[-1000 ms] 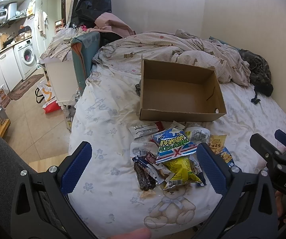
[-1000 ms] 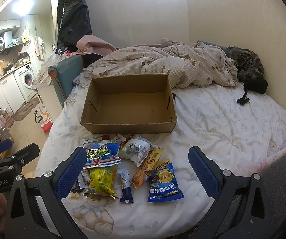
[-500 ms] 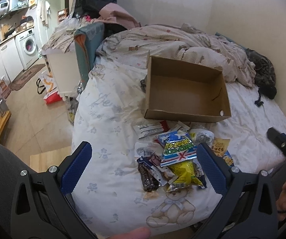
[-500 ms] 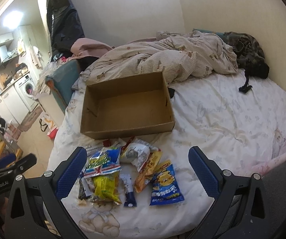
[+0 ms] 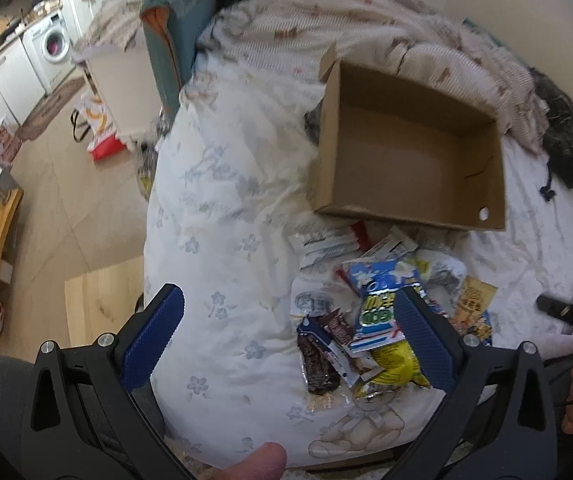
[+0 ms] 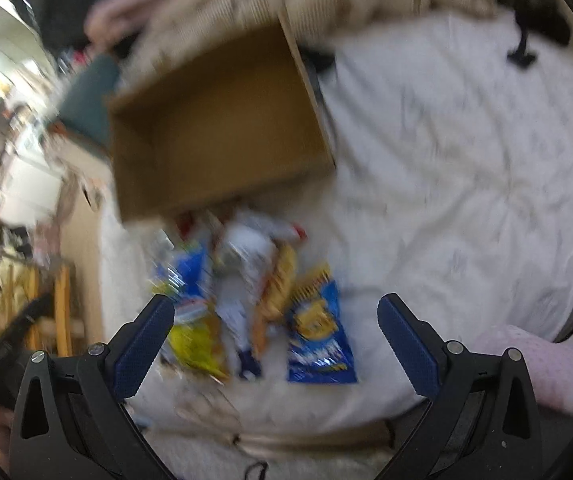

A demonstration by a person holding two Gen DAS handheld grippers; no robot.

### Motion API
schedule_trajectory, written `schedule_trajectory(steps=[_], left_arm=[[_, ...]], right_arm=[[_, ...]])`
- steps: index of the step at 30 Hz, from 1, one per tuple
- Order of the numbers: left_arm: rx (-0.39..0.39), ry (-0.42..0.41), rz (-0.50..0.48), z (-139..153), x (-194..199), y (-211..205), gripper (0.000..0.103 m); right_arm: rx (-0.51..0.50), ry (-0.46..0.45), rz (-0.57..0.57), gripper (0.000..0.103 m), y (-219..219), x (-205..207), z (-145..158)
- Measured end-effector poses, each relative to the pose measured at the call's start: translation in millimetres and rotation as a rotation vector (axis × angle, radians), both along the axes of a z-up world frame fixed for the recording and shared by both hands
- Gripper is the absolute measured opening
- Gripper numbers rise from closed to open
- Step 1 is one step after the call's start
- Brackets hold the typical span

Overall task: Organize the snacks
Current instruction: 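Grasp the blue cartoon chip bag with the right gripper while the left gripper grasps a blue-white bar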

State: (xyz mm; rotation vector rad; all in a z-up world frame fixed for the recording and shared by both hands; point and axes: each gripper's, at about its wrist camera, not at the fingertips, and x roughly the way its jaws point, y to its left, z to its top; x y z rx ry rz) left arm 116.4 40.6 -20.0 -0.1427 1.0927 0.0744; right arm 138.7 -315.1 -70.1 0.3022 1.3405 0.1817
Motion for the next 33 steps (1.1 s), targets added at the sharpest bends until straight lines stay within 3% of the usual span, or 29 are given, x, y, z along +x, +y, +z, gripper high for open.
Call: schedule_trajectory(steps=[5, 7, 8, 11, 14, 16, 17, 19, 22, 27, 31, 33], left_arm=[[-0.038, 0.111, 0.053, -36.8, 9.0, 11.3, 0.103], [-0.034, 0.164, 0.063, -54.2, 11.4, 15.3, 0.102], [-0.047, 0.187, 0.071, -60.7, 11.7, 17.8, 0.099], [-0.114, 0.242, 0.110, -75.9, 13.1, 27.1, 0.097], [-0.115, 0.269, 0.121, -84.9, 16.1, 28.9, 0.097], [-0.117, 0.286, 0.120, -91.8, 17.1, 27.0, 0.094], [-0.118, 0.295, 0.115, -94.8, 17.0, 25.3, 0.087], [-0.121, 0.319, 0.100, -100.6, 18.2, 21.0, 0.078], [-0.160, 0.347, 0.079, -108.4, 18.0, 15.4, 0.060], [-0.200, 0.374, 0.060, -117.2, 17.9, 5.6, 0.048], [-0.280, 0.412, 0.053, -129.5, 18.6, -5.2, 0.032], [-0.304, 0.422, 0.055, -135.6, 18.2, -11.9, 0.032]], right_arm=[[-0.121, 0.179, 0.071, 0.093, 15.2, 6.7, -57.2], [-0.172, 0.238, 0.098, 0.075, 22.0, 4.8, -76.9], [-0.184, 0.255, 0.103, 0.071, 23.6, 4.2, -82.3], [-0.188, 0.271, 0.122, 0.068, 30.4, 4.3, -94.4], [-0.168, 0.257, 0.148, 0.061, 38.1, 7.8, -102.2], [-0.129, 0.272, 0.150, 0.048, 39.8, 8.9, -106.7], [-0.129, 0.267, 0.153, 0.046, 39.8, 8.6, -110.4], [-0.119, 0.244, 0.152, 0.031, 37.2, 5.7, -104.0], [-0.104, 0.190, 0.103, 0.026, 23.4, -2.0, -89.4], [-0.147, 0.027, -0.008, 0.025, -3.1, -7.3, -45.5], [-0.089, -0.119, -0.106, 0.025, -27.9, -11.3, -7.5], [-0.060, -0.141, -0.120, 0.025, -31.1, -14.7, -2.6]])
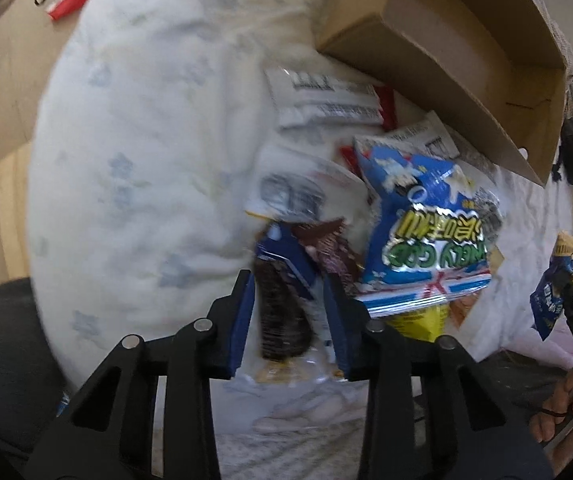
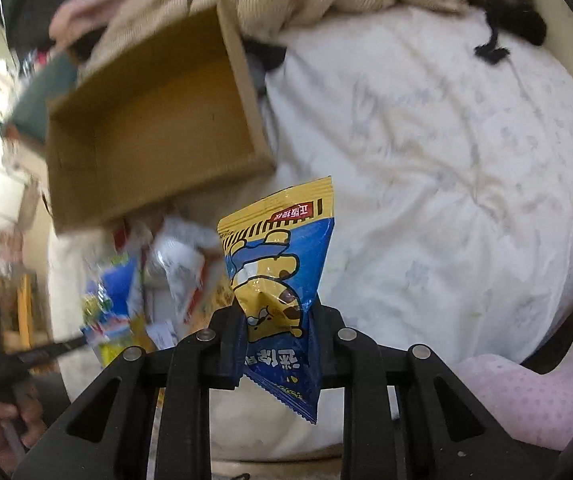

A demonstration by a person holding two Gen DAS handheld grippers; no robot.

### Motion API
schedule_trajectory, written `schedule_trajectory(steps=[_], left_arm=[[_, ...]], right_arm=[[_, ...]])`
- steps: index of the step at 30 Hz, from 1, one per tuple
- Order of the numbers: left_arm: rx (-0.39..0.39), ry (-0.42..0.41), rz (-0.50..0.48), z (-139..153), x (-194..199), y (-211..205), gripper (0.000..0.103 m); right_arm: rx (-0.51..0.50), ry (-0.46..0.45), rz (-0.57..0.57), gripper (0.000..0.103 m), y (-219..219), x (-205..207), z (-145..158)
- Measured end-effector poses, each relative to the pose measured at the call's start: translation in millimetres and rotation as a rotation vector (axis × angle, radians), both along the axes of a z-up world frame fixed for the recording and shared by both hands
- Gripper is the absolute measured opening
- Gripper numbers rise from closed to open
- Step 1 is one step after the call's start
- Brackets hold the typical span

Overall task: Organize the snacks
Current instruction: 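Grasp the blue cartoon chip bag with the right gripper while the left gripper grasps a blue-white bar, then carry both snacks over the cardboard box and open both grippers to drop them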

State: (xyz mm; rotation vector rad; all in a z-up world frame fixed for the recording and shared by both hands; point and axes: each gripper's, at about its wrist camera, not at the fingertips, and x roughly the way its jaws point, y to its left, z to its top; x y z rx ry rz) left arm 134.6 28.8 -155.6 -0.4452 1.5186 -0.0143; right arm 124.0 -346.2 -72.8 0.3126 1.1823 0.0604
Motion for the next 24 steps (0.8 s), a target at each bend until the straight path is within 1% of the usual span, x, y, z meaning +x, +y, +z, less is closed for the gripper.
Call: schedule_trajectory(steps=[2, 5, 6, 7, 8, 10, 15, 17, 20, 23, 24], left_arm=[[0.009, 0.005, -0.005, -4.0, -0.5, -6.4, 0.032], [0.030, 0.001, -0.007, -6.9, -0.3, -14.4, 0.030], [0.035, -0.007, -0.021, -5.5, 0.3, -17.4, 0.027], [0.034, -0.013, -0.032, -6.2, 0.5, -21.6, 0.019], [0.035, -0.018, -0.042, -4.6, 0.0, -22.8, 0.015], [0.062, -0.024, -0.047, -2.8, -2.6, -23.3, 0.012], [0.063, -0.022, -0.051, -1.1, -9.0, -19.0, 0.010], [0.053, -0.028, -0.054, 1.9, -13.9, -15.8, 0.008], [0.067, -0.083, -0.061, 17.7, -17.2, -15.1, 0.008], [0.065, -0.145, -0.038, 38.2, -19.5, -8.2, 0.008], [0.075, -0.185, -0.036, 50.4, -20.7, -4.4, 0.008]], right_arm=[[0.005, -0.008, 0.002, 0.025, 1.3, 6.1, 11.3], [0.025, -0.014, 0.010, 0.025, 10.6, 10.0, 5.0], [0.027, -0.017, 0.014, 0.025, 12.4, 11.1, 2.0], [0.028, -0.021, 0.022, 0.025, 14.9, 11.5, 2.9], [0.028, -0.023, 0.027, 0.025, 16.0, 11.3, 4.1], [0.031, -0.025, 0.034, 0.025, 17.0, 10.9, 7.3], [0.044, -0.028, 0.044, 0.025, 21.1, 13.5, 7.4], [0.046, -0.032, 0.047, 0.025, 22.8, 13.7, 8.3], [0.060, -0.050, 0.052, 0.025, 25.2, 12.2, 12.8], [0.076, -0.093, 0.059, 0.025, 26.8, 9.7, 22.2], [0.083, -0.109, 0.060, 0.025, 26.8, 9.2, 25.7]])
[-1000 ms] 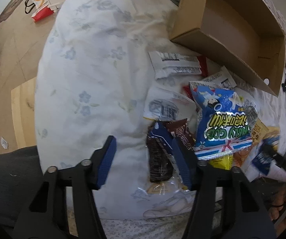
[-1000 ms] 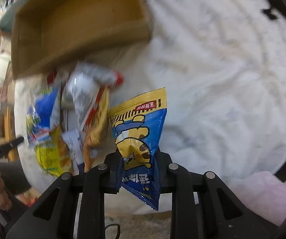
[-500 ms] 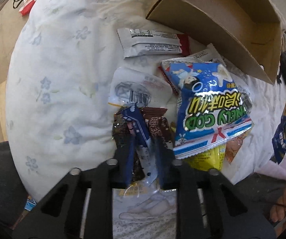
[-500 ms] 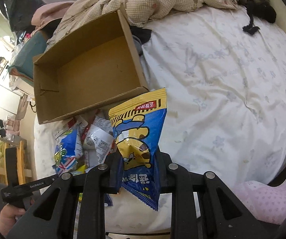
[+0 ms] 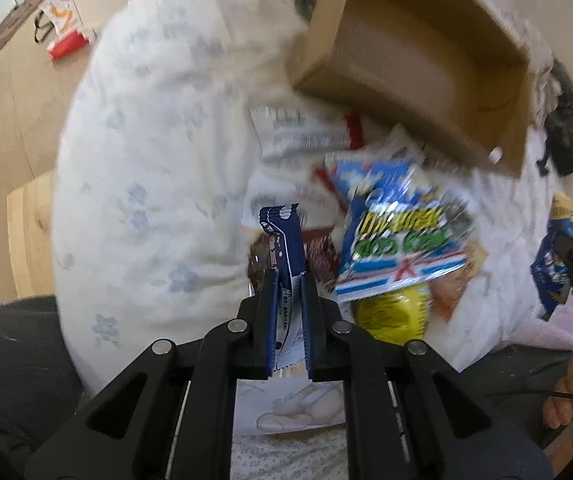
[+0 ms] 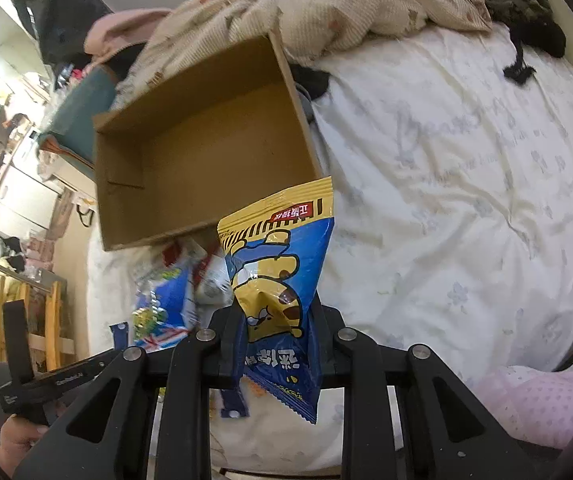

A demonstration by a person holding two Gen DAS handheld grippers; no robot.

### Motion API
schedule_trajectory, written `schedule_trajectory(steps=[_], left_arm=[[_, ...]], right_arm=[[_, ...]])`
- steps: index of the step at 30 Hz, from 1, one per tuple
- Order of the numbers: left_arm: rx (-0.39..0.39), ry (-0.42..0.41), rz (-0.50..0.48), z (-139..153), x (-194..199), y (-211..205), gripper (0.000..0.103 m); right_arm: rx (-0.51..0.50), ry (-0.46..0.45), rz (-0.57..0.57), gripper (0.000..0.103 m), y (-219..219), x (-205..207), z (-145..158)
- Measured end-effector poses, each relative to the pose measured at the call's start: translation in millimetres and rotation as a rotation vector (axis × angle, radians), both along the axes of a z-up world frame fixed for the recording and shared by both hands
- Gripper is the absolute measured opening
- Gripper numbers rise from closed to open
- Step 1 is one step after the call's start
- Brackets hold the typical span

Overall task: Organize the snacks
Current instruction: 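Carry both snacks over the cardboard box and open both grippers to drop them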

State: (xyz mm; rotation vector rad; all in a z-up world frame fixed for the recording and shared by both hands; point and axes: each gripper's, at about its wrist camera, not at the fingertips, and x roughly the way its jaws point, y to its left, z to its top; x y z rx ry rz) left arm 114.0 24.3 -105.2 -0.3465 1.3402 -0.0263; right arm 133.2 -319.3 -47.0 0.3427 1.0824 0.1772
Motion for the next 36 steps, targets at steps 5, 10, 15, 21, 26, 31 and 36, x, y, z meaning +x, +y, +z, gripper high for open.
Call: schedule_trajectory(steps=[5, 10, 15, 21, 26, 31, 36], left_arm=[[-0.029, -0.165, 0.030, 51.5, 12.2, 12.9, 0.008], [-0.033, -0.258, 0.004, 92.7, 42.8, 15.0, 0.008], [0.025, -0.310, -0.059, 110.2, 87.4, -8.4, 0.008], [0.085, -0.373, -0.144, 115.1, 118.9, -41.9, 0.008], [0.135, -0.429, -0.164, 96.9, 132.4, -58.7, 0.008], [0.106, -0.432, -0.204, 76.0, 145.7, -63.5, 0.008], [0.107, -0.408, -0.187, 59.7, 158.2, -57.5, 0.008]], right_arm=[[0.058, -0.072, 0.001, 0.025, 0.0, 6.2, 15.1], [0.068, -0.137, 0.023, 0.025, 6.6, 23.8, 31.9], [0.077, -0.181, 0.027, 0.025, 11.0, 44.5, 43.0], [0.077, -0.213, 0.028, 0.025, 15.8, 75.0, 43.5], [0.060, -0.208, 0.033, 0.025, 20.2, 96.2, 34.3], [0.065, -0.174, 0.025, 0.026, 24.0, 115.7, 18.0], [0.056, -0.142, 0.041, 0.026, 33.0, 117.8, 3.7]])
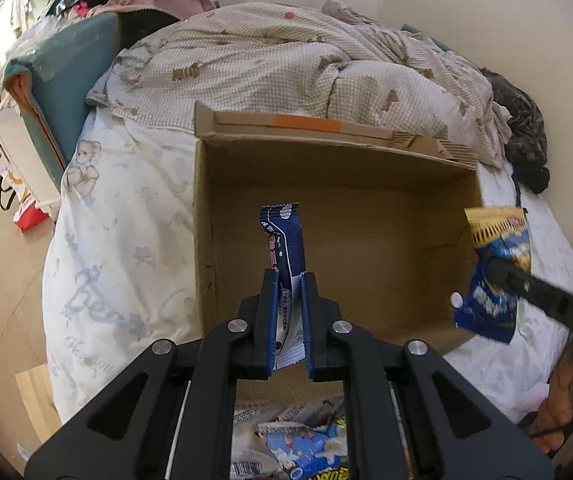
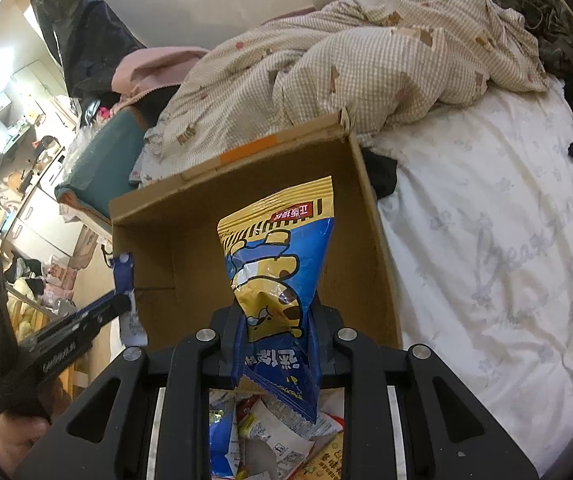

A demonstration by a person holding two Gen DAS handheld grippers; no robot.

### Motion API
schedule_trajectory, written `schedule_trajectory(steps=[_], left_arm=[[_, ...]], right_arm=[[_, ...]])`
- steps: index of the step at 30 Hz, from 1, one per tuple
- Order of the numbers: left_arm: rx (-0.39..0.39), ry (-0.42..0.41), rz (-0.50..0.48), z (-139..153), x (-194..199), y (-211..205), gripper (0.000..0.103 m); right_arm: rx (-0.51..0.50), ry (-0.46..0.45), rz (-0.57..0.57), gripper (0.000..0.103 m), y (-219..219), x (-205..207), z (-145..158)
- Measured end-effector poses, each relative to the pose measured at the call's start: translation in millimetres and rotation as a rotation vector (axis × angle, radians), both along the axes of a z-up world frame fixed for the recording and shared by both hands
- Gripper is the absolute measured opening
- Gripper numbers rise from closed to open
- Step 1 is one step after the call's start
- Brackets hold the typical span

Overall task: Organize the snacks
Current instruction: 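Carry both snacks over the cardboard box and open both grippers to drop them, then withdraw both grippers from the box back over the snack pile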

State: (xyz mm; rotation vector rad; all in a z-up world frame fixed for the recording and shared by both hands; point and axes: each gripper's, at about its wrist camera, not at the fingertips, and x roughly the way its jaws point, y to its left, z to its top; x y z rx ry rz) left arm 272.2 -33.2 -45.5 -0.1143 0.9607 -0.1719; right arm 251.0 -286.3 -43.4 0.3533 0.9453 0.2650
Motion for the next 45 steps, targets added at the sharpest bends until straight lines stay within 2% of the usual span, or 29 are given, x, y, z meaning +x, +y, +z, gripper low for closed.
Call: schedule_trajectory(steps=[3, 7, 13, 23, 24, 25, 26, 27, 28, 29, 31, 33, 38, 45], left_arm=[[0.002, 0.013, 0.002, -4.7, -0.1, -0.4, 0.008], [0.002, 0.015, -0.017, -3.4, -4.6, -4.9, 0.009], [0.063, -0.011, -0.021, 0.0, -7.5, -10.2, 0.010], [0.051, 0.012, 0.011, -2.9, -6.3, -5.3, 0.011], [0.054, 0.011, 0.015, -2.7, -6.3, -5.3, 0.011], [0.057, 0.010, 0.019, -2.3, -7.0, -5.4, 0.012], [0.057, 0.010, 0.020, -2.0, -6.8, -4.7, 0.013], [0.051, 0.010, 0.019, -1.3, -6.6, -3.9, 0.021], [0.046, 0.011, 0.020, -0.9, -6.5, -3.1, 0.035], [0.038, 0.010, 0.024, -0.1, -6.4, -2.0, 0.058], [0.013, 0.002, 0.042, 2.1, -7.3, 0.5, 0.085], [-0.014, -0.014, 0.044, 5.3, -9.7, 1.8, 0.087], [0.016, -0.034, 0.032, 8.7, -11.3, -4.1, 0.087], [0.020, -0.043, 0.039, 9.3, -13.0, -4.1, 0.087]], right_arm=[[-0.040, 0.011, 0.025, 0.026, 6.1, 0.7, -7.1], [-0.032, 0.032, 0.025, 0.026, 6.4, 3.7, -11.6], [-0.024, 0.040, 0.019, 0.026, 4.4, 7.3, -13.9], [0.007, 0.054, 0.004, 0.029, 2.5, 10.3, -16.5], [0.009, 0.054, 0.002, 0.033, 2.4, 9.8, -16.5], [0.006, 0.057, -0.005, 0.041, 1.7, 10.0, -16.8], [0.011, 0.057, -0.012, 0.047, 0.0, 9.8, -17.1], [0.019, 0.054, -0.019, 0.059, -1.3, 9.6, -17.2], [0.027, 0.048, -0.029, 0.069, -2.6, 9.0, -17.0], [0.029, 0.041, -0.041, 0.071, -4.2, 8.3, -15.8], [0.031, 0.036, -0.044, 0.072, -5.7, 8.9, -13.9], [0.034, 0.042, -0.044, 0.073, -5.9, 8.9, -14.4], [0.026, 0.045, -0.043, 0.073, -3.6, 9.5, -13.4], [0.006, 0.018, -0.030, 0.074, 2.2, 8.0, -8.1]])
